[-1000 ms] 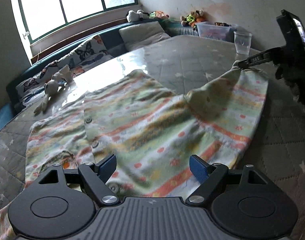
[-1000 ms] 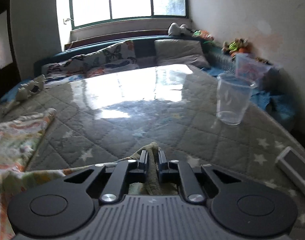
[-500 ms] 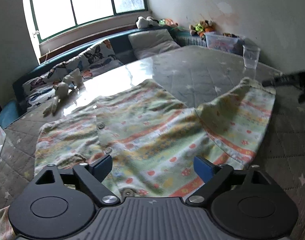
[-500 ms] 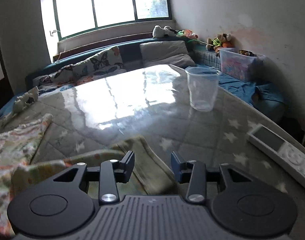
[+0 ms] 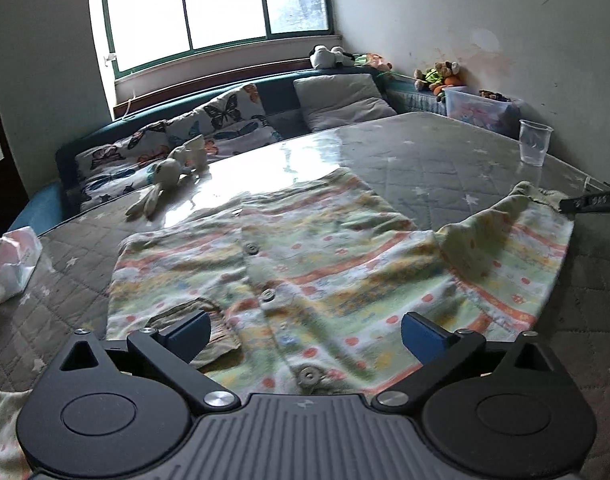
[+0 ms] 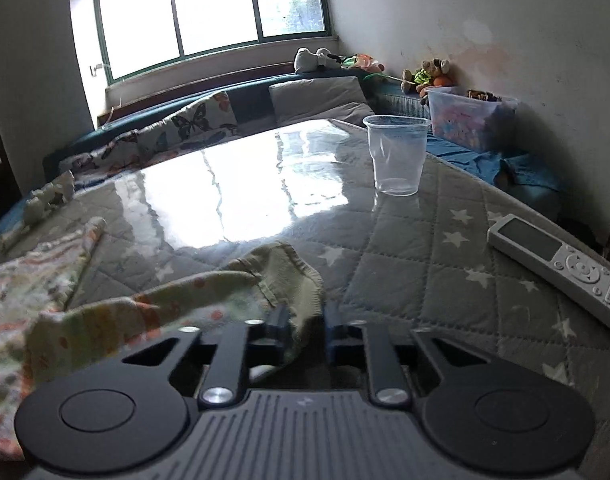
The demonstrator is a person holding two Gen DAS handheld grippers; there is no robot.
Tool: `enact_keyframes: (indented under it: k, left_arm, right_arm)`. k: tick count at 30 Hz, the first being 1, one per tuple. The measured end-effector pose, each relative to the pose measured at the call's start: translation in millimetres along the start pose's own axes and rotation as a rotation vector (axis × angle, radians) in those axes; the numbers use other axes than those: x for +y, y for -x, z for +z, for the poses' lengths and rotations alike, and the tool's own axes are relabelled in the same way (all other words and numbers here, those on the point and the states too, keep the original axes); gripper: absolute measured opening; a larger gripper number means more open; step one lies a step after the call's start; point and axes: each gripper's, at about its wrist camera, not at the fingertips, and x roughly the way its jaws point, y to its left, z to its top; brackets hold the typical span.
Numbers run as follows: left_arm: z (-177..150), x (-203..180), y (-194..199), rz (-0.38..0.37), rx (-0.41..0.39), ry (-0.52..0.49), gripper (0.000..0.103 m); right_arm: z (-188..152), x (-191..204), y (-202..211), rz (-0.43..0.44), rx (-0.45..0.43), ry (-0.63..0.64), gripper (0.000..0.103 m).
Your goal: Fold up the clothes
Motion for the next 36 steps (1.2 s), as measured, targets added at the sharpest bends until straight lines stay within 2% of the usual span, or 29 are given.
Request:
enact_keyframes:
  k: [7, 13, 25, 33, 36]
  left_arm:
    - [-10, 21, 6, 0.048, 0.009, 0.047, 0.103]
    - [-21, 47, 15, 0.099, 0.006, 0.106, 0.103]
    - [-46, 94, 32, 0.173, 0.008, 0.217, 0.103]
    - [-54, 113, 38, 0.203, 0.004, 0.269, 0.103]
    - [-53, 113, 36, 0.203, 0.008, 0.272, 0.103]
  right_arm:
    - [17, 26, 36, 0.135, -0.092, 0.005, 0.007]
    - [35, 85, 64, 0.340, -0.117, 0.088, 0.007]
    - [29, 230, 71, 0.647, -0.056, 0.314, 0.007]
    - [-9, 297, 64, 0.759, 0.057, 0.466, 0.008]
    - [-24, 307, 67, 0.794, 0.091, 0.508, 0.017]
